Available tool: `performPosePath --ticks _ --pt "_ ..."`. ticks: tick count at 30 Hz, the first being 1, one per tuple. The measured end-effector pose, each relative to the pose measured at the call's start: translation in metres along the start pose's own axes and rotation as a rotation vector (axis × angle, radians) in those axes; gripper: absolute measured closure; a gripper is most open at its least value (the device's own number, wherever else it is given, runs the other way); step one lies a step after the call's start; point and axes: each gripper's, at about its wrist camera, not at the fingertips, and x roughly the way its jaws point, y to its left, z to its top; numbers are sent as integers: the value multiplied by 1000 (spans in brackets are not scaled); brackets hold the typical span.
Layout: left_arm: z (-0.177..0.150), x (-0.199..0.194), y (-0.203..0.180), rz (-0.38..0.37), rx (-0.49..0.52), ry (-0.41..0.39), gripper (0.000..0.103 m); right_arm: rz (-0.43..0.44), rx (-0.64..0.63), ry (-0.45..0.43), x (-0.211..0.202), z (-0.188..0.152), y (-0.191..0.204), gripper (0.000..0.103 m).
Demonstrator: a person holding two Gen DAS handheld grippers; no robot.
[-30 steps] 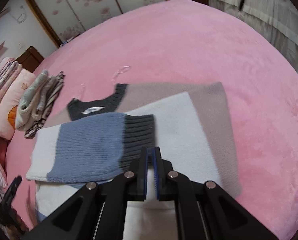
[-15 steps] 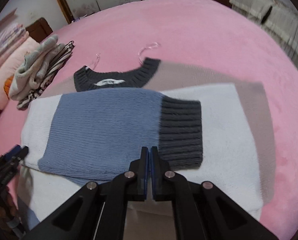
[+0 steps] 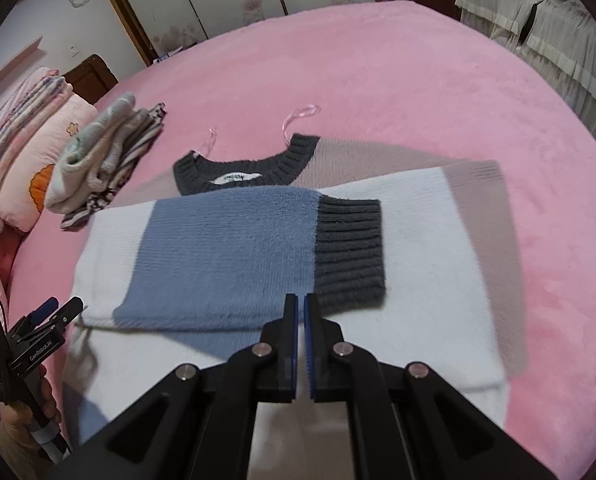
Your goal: Fold small clothes
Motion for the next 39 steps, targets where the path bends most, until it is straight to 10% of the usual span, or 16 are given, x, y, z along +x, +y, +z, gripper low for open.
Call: performPosePath --ticks 20,39 --pt "-36 -189 -9 -220 -143 -162 1 -17 -43 -271 -195 -84 2 70" --pt "-131 -229 -22 -150 32 -188 1 -35 -152 -352 -222 -192 26 70"
